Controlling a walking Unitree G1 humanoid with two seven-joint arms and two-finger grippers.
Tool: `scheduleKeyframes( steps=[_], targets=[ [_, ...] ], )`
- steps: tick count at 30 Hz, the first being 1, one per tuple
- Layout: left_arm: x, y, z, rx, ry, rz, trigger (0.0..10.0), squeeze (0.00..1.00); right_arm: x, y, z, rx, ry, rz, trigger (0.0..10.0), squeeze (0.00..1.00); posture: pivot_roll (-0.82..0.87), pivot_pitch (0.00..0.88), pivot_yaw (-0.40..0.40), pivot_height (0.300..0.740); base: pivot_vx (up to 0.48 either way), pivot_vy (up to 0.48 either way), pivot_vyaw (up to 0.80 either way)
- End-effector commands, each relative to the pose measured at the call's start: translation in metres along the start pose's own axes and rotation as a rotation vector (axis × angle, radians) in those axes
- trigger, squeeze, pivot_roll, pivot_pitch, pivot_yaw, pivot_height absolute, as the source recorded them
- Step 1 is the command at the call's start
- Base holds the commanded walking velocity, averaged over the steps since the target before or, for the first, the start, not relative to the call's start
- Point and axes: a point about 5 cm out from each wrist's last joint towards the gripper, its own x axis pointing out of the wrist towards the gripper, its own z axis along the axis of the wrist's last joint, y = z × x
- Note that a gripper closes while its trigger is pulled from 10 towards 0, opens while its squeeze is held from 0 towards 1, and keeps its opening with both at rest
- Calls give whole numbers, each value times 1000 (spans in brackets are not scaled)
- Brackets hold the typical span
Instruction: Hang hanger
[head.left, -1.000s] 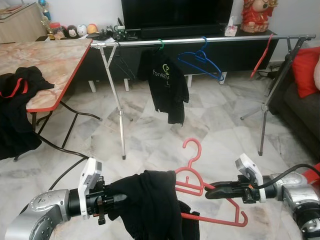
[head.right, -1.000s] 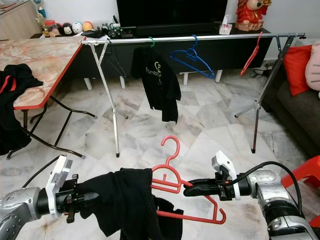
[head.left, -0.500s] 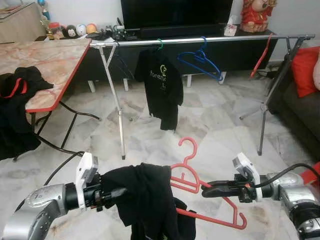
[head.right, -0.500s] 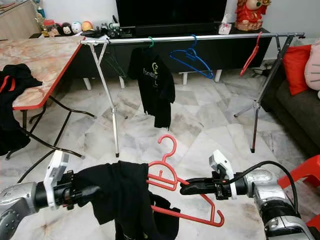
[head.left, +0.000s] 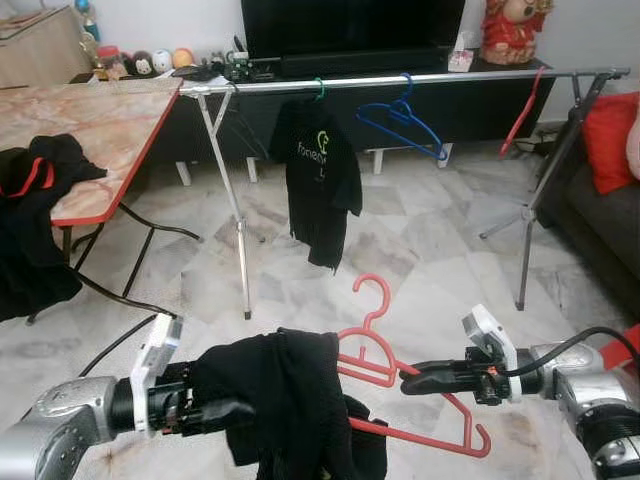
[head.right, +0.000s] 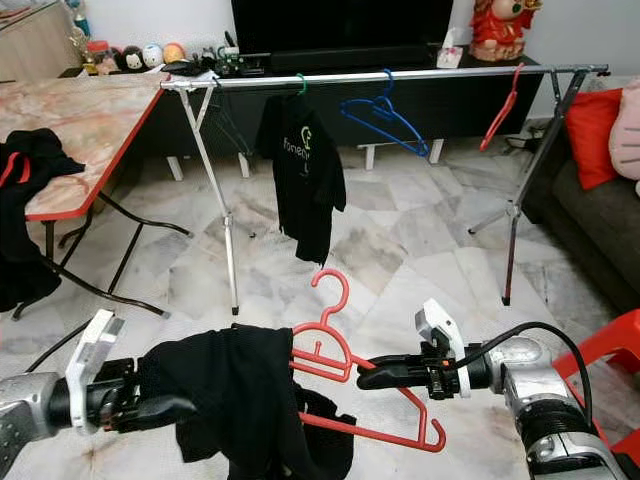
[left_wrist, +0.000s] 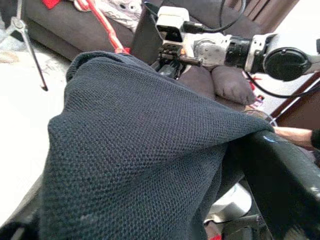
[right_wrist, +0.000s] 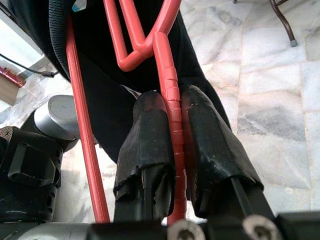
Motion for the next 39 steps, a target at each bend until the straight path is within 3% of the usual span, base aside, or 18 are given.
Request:
scheduleKeyframes(
  steps=[1, 7, 13, 17, 18, 24, 31, 35, 39],
  targets=[
    [-7, 0, -2, -27, -9, 6, 10000, 1000, 1, 1, 6, -32, -15, 12, 0, 0, -70, 1, 36, 740, 0, 0, 0],
    [-15, 2, -6, -53, -32, 44, 10000, 1000, 2, 1, 6, -33, -15, 13, 0, 0, -68, 0, 37, 740, 0, 0, 0],
    [-30, 12, -1, -32, -123, 184, 10000, 1000, 3, 1, 6, -34, -17, 15, 0, 0, -68, 0, 37, 740, 0, 0, 0],
    [-28, 11, 0, -36, -150, 184, 10000, 976, 3, 1, 5, -34, -16, 14, 0, 0, -66, 0, 37, 740, 0, 0, 0],
    [-27, 10, -1, -35, -149, 186, 10000, 0, 3, 1, 6, -34, -16, 15, 0, 0, -66, 0, 37, 740, 0, 0, 0],
    [-21, 12, -7, -34, -150, 206, 10000, 0, 5, 0, 6, -36, -19, 17, 0, 0, -68, 0, 38, 740, 0, 0, 0],
    [-16, 16, -6, 24, -132, 267, 10000, 0, 5, 0, 5, -37, -22, 13, 0, 0, -69, 0, 42, 740, 0, 0, 0],
    [-14, 38, 21, 237, -265, 615, 10000, 0, 14, -13, 13, -106, -114, -204, 0, 0, -68, 0, 49, 740, 0, 0, 0],
    [-15, 43, 30, 298, -309, 713, 10000, 0, 18, -17, 20, -132, -160, -276, 0, 0, -68, 0, 46, 740, 0, 0, 0]
  ],
)
